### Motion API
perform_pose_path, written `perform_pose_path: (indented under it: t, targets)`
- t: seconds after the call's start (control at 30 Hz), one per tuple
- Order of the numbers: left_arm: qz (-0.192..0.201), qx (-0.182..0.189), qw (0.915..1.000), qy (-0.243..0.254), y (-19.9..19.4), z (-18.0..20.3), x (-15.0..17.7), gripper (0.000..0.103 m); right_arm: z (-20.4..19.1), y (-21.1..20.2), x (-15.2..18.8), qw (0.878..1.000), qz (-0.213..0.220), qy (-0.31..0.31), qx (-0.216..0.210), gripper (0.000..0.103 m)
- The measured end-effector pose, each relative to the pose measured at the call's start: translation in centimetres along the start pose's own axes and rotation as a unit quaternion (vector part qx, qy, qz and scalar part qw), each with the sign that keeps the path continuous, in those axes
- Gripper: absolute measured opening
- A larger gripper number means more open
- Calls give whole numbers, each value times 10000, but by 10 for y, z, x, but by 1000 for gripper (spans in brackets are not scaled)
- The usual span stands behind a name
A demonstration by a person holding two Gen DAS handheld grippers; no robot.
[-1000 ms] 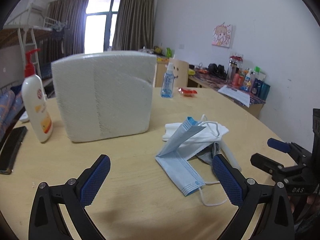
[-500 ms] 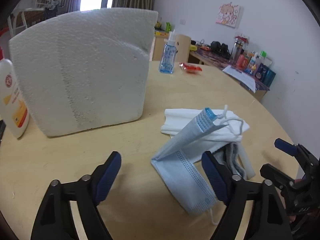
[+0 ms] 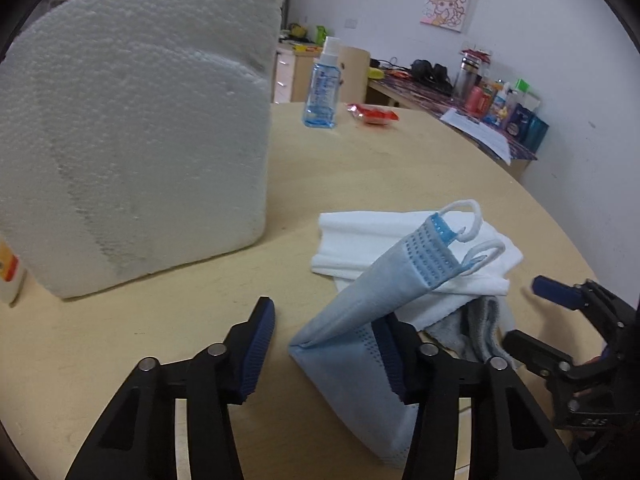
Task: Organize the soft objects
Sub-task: 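Close the left tool on the blue mask while the right tool approaches the white foam stick, then close the right tool on the white foam stick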
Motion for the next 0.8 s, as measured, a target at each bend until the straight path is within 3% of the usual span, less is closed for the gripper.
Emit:
perform_pose_path:
  t: [0.23, 0.47, 0.8]
  targets:
    - [-104, 293, 9995, 35, 2, 4, 2, 19, -2, 6, 1, 9999, -157, -54, -45, 66]
    - [-87, 448, 9989, 77, 1, 8, 2, 14, -9, 12, 0, 9992, -326, -208, 59, 56]
    - [247, 512, 9983, 90, -16, 7, -1, 14, -14, 10, 3, 9986, -453, -260, 104, 38]
Point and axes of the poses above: each gripper's, at about its wrist camera, not at the fingertips, and y roughly the way its jaws point, z to its right, x to its underside, the point moved 9 cm from there along y, roughly the way its jaws point, and after that the axes turned 12 degrees about -z, right-handed, at the moved point
